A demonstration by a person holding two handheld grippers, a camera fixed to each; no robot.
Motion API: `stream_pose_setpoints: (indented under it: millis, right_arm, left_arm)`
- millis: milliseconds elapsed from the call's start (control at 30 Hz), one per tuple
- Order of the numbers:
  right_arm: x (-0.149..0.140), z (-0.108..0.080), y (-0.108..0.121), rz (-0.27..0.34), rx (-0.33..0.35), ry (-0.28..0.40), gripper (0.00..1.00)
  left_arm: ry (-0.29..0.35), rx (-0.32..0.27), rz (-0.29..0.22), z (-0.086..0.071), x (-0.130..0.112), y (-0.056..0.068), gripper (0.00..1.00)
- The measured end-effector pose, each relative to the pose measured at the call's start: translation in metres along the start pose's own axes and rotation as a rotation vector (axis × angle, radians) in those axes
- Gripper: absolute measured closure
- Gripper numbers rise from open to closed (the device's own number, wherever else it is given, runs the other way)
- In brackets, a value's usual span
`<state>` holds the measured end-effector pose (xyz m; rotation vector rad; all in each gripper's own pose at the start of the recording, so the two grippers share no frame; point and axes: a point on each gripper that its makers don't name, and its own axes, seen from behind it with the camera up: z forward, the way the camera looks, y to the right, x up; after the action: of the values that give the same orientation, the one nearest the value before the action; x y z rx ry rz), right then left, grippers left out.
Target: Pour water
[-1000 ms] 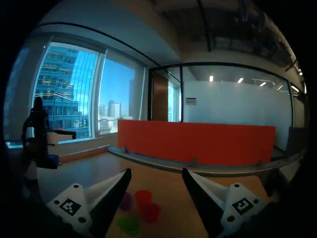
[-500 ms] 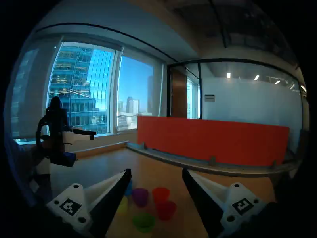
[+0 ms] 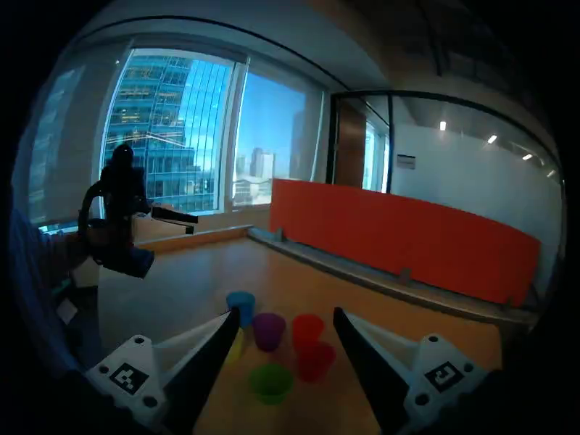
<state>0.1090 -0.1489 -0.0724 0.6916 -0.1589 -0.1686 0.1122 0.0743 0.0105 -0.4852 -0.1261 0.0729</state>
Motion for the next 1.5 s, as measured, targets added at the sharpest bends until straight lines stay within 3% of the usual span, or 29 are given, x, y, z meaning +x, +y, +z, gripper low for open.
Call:
stream_pose_setpoints:
  millis: [400, 1500]
  right_arm:
    - [-0.047, 0.016, -0.004, -0.003, 0.034, -0.098, 0.01]
    - [-0.165, 0.044, -0.016, -0.007, 0.086, -0.314, 0.01]
  left_arm:
    - [-0.067, -0.028, -0.024, 0.018, -0.049, 0.001, 0.06]
    - [-0.263, -0.082, -0.006, 0.052, -0.164, 0.002, 0.06]
